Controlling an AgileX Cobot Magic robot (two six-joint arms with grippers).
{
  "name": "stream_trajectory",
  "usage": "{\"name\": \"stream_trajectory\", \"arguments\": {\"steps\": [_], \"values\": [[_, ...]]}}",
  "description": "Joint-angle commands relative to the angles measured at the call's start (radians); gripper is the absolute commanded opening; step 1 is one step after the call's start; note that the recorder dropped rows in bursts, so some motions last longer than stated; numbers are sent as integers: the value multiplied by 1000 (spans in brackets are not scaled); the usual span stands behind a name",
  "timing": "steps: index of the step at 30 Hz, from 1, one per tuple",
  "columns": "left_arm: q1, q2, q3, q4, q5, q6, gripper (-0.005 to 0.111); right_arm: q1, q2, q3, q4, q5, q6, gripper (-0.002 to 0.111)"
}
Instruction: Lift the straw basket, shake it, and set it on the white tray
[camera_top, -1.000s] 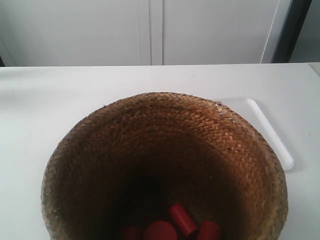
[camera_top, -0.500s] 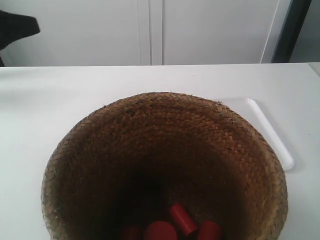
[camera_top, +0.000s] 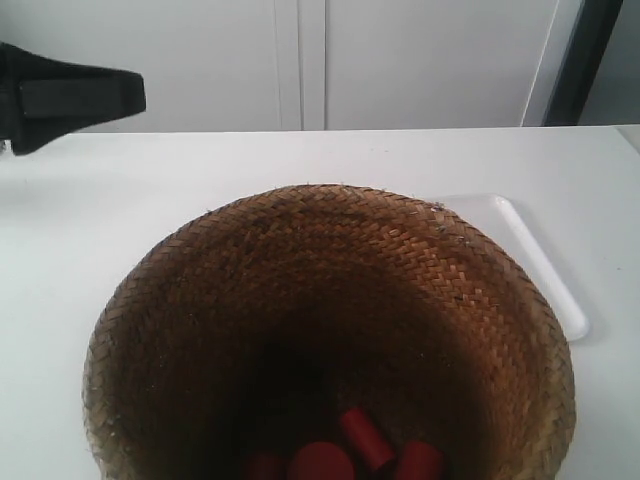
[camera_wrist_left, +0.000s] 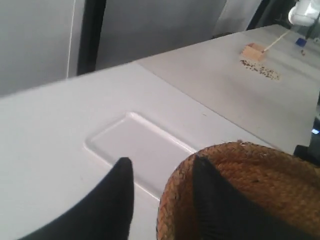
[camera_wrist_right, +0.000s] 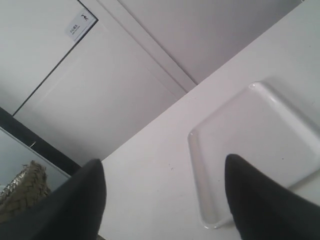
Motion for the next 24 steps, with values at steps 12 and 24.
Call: {"name": "stream_trajectory", "arguments": {"steps": [12, 24], "values": [[-1, -136, -14, -261, -110, 141, 18, -2, -3, 5, 188, 12, 306, 63], [-187, -136, 124, -602, 626, -205, 18, -2, -3, 5, 188, 1, 306, 63]]}}
